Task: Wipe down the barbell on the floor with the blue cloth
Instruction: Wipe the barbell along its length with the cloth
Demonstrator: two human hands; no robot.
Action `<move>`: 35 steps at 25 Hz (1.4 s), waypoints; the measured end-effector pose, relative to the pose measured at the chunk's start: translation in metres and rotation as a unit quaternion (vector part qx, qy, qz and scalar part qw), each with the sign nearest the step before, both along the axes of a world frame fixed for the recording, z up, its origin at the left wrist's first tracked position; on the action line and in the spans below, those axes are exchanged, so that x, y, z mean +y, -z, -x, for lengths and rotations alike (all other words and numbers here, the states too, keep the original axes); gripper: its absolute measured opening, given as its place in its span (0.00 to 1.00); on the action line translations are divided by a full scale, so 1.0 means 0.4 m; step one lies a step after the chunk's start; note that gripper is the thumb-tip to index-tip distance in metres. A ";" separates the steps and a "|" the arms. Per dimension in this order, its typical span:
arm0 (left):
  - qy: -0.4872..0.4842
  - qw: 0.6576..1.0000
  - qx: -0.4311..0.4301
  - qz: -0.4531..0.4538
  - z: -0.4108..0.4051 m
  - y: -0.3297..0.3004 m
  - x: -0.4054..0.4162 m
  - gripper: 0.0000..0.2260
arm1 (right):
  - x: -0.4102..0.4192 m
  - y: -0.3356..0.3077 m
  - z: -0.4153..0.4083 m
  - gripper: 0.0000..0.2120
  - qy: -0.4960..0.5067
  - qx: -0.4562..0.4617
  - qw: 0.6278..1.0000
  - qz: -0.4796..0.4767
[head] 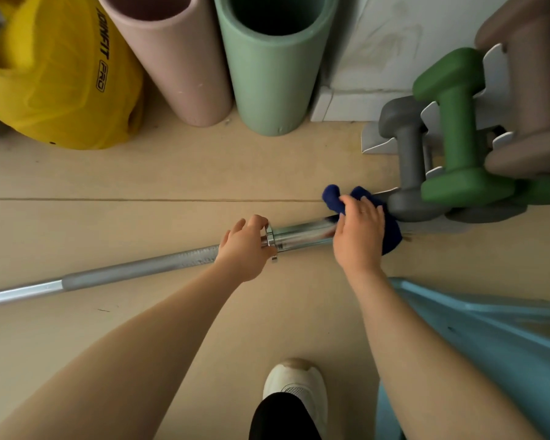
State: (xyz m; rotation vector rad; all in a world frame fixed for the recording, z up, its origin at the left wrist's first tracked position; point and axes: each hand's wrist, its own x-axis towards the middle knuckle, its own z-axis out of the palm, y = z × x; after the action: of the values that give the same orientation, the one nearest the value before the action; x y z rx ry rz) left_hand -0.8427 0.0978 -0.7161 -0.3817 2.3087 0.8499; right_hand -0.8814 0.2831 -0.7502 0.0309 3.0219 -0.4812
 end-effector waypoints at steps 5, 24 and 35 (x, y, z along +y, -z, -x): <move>-0.055 0.997 -0.032 -0.038 0.017 0.026 -0.010 0.20 | -0.155 -0.029 -0.111 0.20 -0.165 -0.057 0.982 0.066; 0.081 0.986 0.138 0.047 0.046 0.019 -0.045 0.20 | 0.006 0.015 0.001 0.20 -0.128 0.032 0.990 -0.046; 0.119 0.977 0.157 0.083 0.007 -0.004 -0.008 0.25 | -0.065 0.014 -0.031 0.18 -0.262 0.025 0.964 -0.021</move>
State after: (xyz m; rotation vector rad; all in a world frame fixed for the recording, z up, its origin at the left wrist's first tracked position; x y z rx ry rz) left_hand -0.8457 0.0947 -0.7144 -0.0376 2.6608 0.6372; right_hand -0.8688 0.2570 -0.7559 -0.7652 2.9085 -0.3648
